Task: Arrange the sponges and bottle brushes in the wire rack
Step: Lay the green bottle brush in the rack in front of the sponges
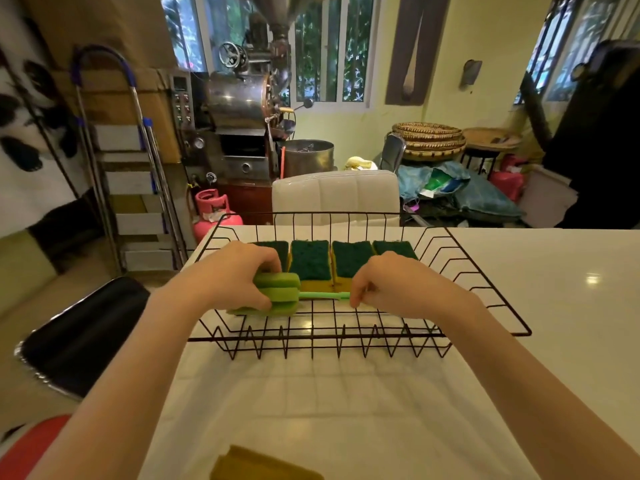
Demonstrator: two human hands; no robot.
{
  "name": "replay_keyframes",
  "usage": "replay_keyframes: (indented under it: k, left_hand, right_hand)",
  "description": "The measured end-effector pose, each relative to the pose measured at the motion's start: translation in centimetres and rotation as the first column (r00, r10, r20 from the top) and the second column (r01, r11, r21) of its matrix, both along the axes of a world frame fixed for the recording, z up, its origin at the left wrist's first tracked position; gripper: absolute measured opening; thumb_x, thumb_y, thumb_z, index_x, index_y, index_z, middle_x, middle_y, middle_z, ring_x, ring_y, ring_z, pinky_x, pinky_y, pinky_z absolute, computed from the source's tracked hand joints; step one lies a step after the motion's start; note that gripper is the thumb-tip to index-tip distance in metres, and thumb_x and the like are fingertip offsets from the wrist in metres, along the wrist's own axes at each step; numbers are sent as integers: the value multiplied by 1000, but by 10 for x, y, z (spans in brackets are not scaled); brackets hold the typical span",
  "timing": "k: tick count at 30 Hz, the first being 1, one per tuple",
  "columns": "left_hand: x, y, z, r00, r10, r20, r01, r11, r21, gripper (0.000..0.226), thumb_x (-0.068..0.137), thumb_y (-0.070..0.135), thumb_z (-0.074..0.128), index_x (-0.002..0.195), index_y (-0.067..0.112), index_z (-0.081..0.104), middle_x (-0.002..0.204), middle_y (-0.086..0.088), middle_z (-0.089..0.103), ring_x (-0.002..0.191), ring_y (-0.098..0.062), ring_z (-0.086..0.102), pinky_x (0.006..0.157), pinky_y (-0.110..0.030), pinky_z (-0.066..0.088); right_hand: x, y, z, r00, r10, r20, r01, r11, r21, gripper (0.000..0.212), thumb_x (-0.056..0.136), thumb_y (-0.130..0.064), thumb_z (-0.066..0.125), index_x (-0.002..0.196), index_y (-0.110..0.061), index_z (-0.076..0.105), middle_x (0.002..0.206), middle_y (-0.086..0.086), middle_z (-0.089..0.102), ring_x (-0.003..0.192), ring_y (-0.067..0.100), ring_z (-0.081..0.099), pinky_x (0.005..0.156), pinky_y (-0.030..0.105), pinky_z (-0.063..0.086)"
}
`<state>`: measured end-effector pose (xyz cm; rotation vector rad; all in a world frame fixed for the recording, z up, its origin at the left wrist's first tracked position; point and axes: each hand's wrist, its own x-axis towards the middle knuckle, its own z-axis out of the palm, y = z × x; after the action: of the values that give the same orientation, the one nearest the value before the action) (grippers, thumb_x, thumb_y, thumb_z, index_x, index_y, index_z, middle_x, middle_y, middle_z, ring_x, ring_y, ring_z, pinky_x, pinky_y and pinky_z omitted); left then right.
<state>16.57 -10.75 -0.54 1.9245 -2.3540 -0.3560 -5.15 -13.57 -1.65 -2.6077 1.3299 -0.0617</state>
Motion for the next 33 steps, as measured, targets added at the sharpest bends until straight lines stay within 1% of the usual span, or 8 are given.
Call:
replay_keyframes:
  k: [4, 6, 8, 14, 19, 24, 30, 33]
  left_hand:
    - [-2, -5, -7, 996, 23, 86, -23, 1000, -12, 44, 72, 26, 69, 113, 25, 54, 99, 6, 47, 96, -14, 45, 86, -31, 45]
    - [-3, -6, -10, 993, 34, 116, -33, 999, -16, 44, 71, 26, 70, 113, 25, 55, 100, 7, 47, 99, -14, 46, 89, -33, 46]
    - [-3, -8, -12, 987, 41, 155, -39, 999, -16, 46, 71, 29, 71, 113, 25, 54, 104, 4, 50, 102, -16, 48, 91, -34, 47]
    - [0, -12, -18, 965, 87, 249, -81, 996, -35, 50, 72, 31, 70, 118, 26, 52, 115, 0, 52, 106, -19, 49, 90, -36, 48]
    - [-2, -13, -20, 956, 96, 278, -86, 995, -51, 50, 71, 32, 70, 117, 26, 51, 112, -2, 50, 103, -20, 48, 86, -36, 49]
    - [-2, -11, -17, 961, 88, 264, -88, 996, -11, 56, 71, 35, 70, 121, 24, 48, 115, -3, 50, 106, -20, 47, 86, -34, 47]
    - [-3, 4, 2, 988, 85, 132, -86, 996, -2, 57, 77, 42, 62, 127, 24, 43, 128, -5, 49, 114, -21, 46, 94, -35, 43]
    - [-7, 26, 19, 998, 39, 44, -37, 998, -45, 56, 78, 45, 59, 128, 28, 41, 133, -1, 45, 112, -16, 44, 90, -30, 38]
  right_hand:
    - [2, 1, -4, 1000, 16, -25, -11, 986, 164, 34, 93, -11, 35, 110, -18, 64, 125, 4, 58, 69, -2, 44, 90, 28, 39]
    - [3, -1, -6, 999, 3, -39, 6, 972, 233, 34, 94, -13, 33, 115, -16, 60, 129, 5, 56, 94, 9, 55, 94, 29, 37]
    - [4, -2, -10, 999, -6, -51, 20, 959, 284, 33, 94, -18, 35, 119, -16, 56, 127, 6, 57, 112, 20, 52, 93, 29, 38]
    - [6, -1, -12, 998, 0, -59, 21, 933, 358, 39, 95, -37, 36, 129, -21, 46, 132, 2, 50, 118, 20, 46, 94, 30, 35]
    - [4, -1, -12, 997, -12, -76, 38, 937, 348, 41, 94, -39, 36, 129, -19, 46, 133, 4, 50, 118, 21, 46, 96, 32, 36]
    - [3, 1, -9, 999, -36, -17, 39, 942, 333, 34, 93, -35, 40, 118, -16, 53, 119, 7, 57, 106, 21, 52, 86, 30, 40]
    - [-6, 13, 9, 991, -26, 129, -8, 967, 256, 27, 92, -33, 44, 115, -22, 54, 115, 1, 56, 100, 16, 51, 77, 27, 40]
    - [-9, 29, 21, 969, 13, 247, -55, 985, 161, 27, 90, -35, 47, 116, -27, 52, 113, -4, 56, 95, 11, 54, 76, 24, 44]
